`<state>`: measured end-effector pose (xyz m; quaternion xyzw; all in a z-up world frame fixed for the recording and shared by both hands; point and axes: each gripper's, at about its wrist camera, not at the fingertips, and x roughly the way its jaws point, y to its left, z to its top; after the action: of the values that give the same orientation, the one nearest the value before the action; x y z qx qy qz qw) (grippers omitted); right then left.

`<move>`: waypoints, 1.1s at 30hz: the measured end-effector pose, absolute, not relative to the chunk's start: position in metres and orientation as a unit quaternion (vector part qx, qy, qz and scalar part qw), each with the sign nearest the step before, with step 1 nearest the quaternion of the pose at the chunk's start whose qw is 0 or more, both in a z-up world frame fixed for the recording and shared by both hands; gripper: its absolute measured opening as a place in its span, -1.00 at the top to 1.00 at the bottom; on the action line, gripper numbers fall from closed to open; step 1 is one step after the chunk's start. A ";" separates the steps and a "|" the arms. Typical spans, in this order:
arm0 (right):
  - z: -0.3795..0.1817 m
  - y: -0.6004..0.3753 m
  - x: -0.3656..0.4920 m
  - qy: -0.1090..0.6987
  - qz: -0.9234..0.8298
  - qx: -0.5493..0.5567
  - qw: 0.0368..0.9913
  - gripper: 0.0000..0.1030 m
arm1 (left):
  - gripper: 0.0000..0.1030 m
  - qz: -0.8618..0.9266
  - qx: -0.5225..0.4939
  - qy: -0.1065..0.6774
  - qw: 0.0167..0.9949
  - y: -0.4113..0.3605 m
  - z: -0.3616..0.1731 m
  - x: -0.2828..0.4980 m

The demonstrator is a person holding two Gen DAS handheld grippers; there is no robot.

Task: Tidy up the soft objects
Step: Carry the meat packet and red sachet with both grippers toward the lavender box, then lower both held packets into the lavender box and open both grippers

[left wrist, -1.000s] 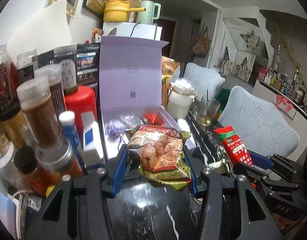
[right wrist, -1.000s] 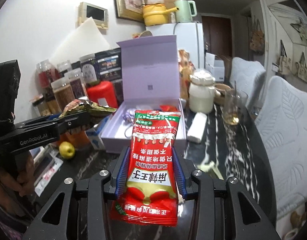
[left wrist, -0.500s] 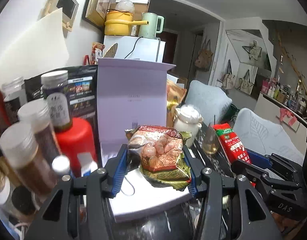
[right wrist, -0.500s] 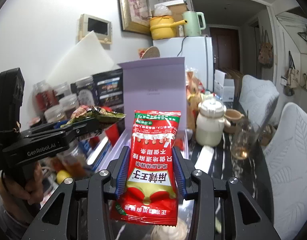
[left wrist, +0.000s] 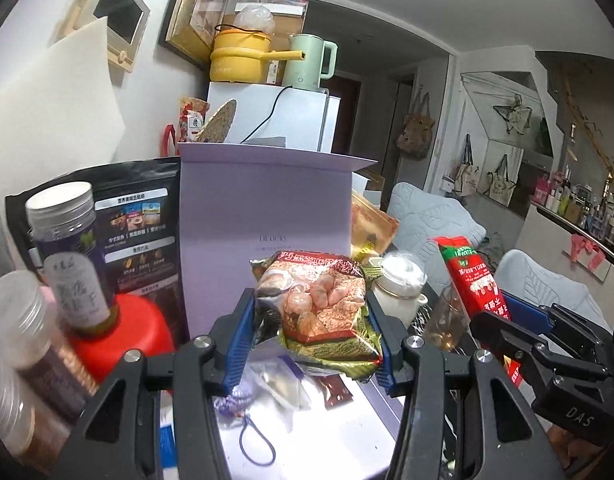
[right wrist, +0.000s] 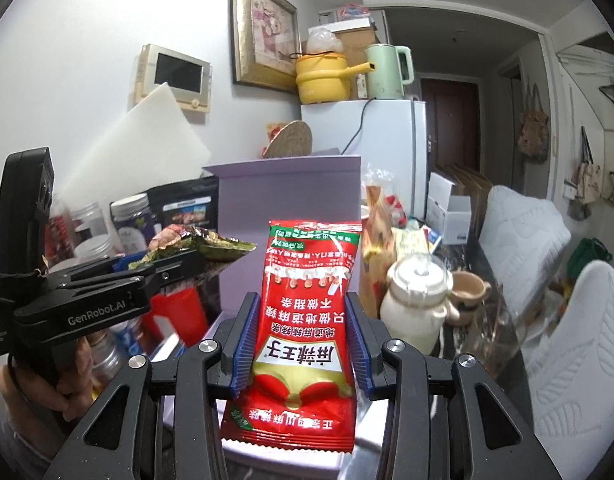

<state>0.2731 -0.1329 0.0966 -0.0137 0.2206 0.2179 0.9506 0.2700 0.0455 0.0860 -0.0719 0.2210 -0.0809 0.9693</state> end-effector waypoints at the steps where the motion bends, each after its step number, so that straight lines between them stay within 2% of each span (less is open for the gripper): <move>1: 0.096 -0.133 0.278 0.220 0.218 -0.012 0.951 0.20 | 0.02 -0.079 -0.071 0.221 0.969 0.046 0.085 0.272; 10: 0.086 -0.126 0.320 0.223 0.225 -0.001 0.948 0.20 | 0.02 -0.058 -0.060 0.255 0.963 0.048 0.062 0.305; 14: 0.072 -0.120 0.339 0.247 0.224 -0.003 0.943 0.20 | 0.14 -0.053 -0.056 0.270 0.960 0.046 0.051 0.315; 25: 0.025 -0.107 0.371 0.318 0.217 -0.022 0.923 0.20 | 0.14 -0.047 -0.044 0.330 0.942 0.039 0.011 0.342; 33: 0.008 -0.106 0.377 0.341 0.214 -0.026 0.915 0.20 | 0.14 -0.036 -0.040 0.349 0.936 0.040 -0.001 0.349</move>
<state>0.3775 -0.1055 0.0077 -0.0257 0.3409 0.2144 0.9150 0.3488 0.0398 -0.0014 -0.0399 0.3486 -0.0364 0.9357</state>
